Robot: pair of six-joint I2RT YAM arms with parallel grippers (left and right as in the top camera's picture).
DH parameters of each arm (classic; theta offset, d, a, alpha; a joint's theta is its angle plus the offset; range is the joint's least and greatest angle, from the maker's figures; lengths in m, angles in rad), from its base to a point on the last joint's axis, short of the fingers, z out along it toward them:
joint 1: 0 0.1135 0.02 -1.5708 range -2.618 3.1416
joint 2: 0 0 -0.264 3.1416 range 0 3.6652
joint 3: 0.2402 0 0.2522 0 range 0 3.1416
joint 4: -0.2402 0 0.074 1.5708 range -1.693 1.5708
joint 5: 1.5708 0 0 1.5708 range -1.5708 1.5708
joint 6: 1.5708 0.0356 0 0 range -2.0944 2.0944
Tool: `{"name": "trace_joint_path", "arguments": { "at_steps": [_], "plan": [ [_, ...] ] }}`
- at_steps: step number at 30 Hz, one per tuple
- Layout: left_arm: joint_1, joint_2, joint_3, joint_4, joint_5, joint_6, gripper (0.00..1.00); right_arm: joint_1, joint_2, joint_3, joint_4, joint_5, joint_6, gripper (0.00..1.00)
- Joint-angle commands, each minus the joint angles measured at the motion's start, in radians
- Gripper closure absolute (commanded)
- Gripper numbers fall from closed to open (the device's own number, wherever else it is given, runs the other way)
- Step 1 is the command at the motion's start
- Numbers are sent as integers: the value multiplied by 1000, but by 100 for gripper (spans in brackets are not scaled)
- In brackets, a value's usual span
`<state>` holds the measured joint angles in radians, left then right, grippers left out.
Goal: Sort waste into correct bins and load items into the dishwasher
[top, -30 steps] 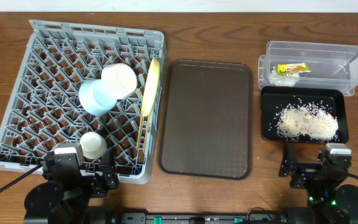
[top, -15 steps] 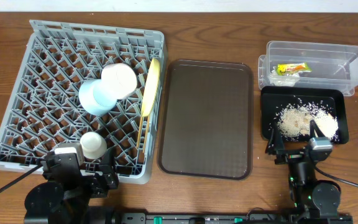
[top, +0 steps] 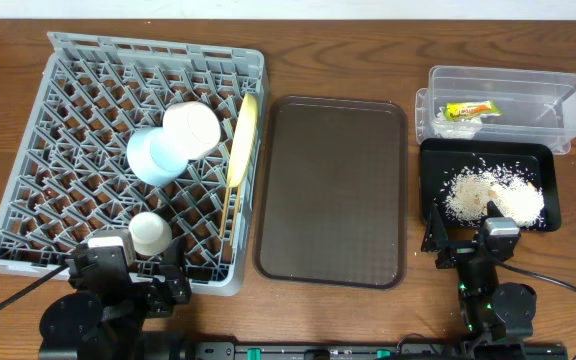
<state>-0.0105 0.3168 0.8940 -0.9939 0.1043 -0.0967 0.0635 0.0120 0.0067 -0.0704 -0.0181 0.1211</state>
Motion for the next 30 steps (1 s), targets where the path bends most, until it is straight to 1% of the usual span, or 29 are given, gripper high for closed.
{"name": "trace_joint_path", "arguments": {
  "at_steps": [1, 18, 21, 25, 30],
  "plan": [
    [-2, -3, -2, 1, -8, 13, 5, 9, -6, -1, -4, 11, -14, 1],
    [-2, -3, -2, 1, -8, 13, 5, 9, -6, -1, -4, 11, -14, 1],
    [-2, -3, -3, -23, -9, 13, 5, 9, -6, -1, -4, 11, -14, 1],
    [-9, -35, -107, 26, -8, 14, 5, 9, -6, -1, -4, 11, -14, 1],
    [-9, -146, -329, 206, 27, 13, 5, 9, -6, -1, -4, 11, -14, 1]
  ]
}}
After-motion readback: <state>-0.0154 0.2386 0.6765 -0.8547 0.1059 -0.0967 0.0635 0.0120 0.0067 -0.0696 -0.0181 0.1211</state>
